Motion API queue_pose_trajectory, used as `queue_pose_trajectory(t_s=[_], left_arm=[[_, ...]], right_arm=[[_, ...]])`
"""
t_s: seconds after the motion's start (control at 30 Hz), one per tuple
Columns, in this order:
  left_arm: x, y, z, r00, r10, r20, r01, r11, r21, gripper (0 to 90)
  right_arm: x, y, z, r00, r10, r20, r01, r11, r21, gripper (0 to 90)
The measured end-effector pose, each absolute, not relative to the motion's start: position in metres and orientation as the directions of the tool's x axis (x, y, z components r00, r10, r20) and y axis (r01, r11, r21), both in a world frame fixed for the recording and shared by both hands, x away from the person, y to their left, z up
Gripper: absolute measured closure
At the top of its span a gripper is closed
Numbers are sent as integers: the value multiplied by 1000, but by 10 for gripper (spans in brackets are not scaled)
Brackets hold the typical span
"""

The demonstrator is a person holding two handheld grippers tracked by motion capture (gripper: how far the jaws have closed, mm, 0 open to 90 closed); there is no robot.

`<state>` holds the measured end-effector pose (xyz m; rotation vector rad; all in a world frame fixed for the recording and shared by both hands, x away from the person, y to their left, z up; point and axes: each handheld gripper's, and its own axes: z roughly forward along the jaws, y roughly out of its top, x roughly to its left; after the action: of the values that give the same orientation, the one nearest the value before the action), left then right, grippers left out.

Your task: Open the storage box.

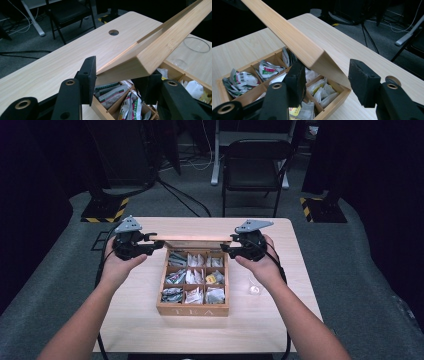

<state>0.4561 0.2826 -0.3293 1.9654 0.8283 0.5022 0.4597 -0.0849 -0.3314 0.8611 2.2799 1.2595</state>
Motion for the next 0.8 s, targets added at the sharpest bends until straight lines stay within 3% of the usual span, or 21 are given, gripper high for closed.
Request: queue_pose_trajectory(t_s=[0.4,0.8], left_arm=[[469,284,-328,685,729,-2,355,-331,874,566],[486,287,-328,677,734,-54,382,-288,878,574]], right_arm=[[481,-85,-340,-718,696,-6,349,367,862,557],[495,-84,-337,-703,711,32,376,333,865,574]])
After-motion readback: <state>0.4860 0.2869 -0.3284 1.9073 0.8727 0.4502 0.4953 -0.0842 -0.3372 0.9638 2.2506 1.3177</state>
